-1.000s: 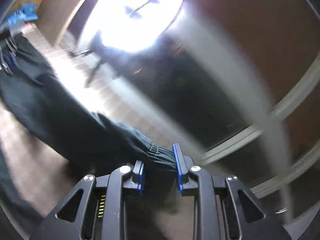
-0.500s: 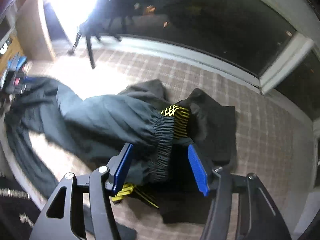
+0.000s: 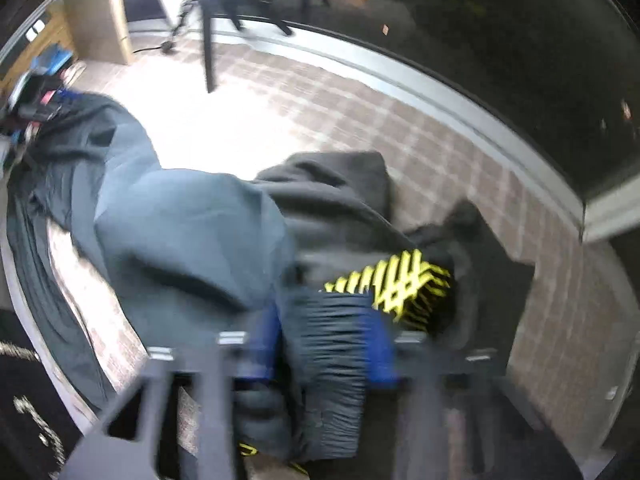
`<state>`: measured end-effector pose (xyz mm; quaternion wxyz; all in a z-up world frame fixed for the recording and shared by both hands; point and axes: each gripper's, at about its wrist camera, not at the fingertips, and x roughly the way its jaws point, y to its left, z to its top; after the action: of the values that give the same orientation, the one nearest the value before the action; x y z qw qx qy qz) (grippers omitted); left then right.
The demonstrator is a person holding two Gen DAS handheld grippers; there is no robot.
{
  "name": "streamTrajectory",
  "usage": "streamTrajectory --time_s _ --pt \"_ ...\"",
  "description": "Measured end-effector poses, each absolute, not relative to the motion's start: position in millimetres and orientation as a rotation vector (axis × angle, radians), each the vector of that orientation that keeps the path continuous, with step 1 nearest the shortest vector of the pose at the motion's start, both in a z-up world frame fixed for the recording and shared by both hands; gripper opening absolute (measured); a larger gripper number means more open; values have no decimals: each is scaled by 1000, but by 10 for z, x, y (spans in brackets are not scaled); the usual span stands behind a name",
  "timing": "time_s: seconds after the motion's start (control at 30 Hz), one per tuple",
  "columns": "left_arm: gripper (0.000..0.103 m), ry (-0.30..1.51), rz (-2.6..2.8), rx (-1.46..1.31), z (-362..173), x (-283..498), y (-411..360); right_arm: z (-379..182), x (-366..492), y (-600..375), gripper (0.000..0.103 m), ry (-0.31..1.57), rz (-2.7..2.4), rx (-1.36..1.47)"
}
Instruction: Fold clothes
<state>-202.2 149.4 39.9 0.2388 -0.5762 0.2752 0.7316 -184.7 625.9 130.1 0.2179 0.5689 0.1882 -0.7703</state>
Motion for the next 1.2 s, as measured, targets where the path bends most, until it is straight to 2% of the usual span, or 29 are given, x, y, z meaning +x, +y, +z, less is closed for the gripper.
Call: streamTrajectory --time_s 0.27,0.47,0.6,0.67,0.7,0.83,1.0,1.13,1.2 --pt "47 787 1938 -1583 164 -2374 1469 1975 -1718 6487 27 392 -2377 1380" --pt "44 735 1835 -1604 48 -2343 1452 2136 -1666 6538 27 349 -2449 1365" --pt "45 789 1813 -1573 33 -2229 1492 2046 -1739 6519 27 378 -2475 1396" --pt "29 750 1831 -1567 58 -2254 1469 1997 -1776 6530 27 360 -2489 1402" --pt "3 727 1841 -1565 79 -2273 1453 1969 -1796 6535 27 355 -2496 1403" --pt "2 658 1906 -1560 274 -2347 1354 1920 -1811 6503 27 371 -2512 1405" --pt "2 662 1976 -1482 677 -2277 1298 1971 -1748 6491 27 382 -2580 1348" --pt "2 647 2049 -1425 1041 -2270 1186 2044 -1691 6566 27 278 -2658 1304" --pt "2 608 2079 -1391 1256 -2219 1100 2022 -1634 6510 27 379 -2673 1327"
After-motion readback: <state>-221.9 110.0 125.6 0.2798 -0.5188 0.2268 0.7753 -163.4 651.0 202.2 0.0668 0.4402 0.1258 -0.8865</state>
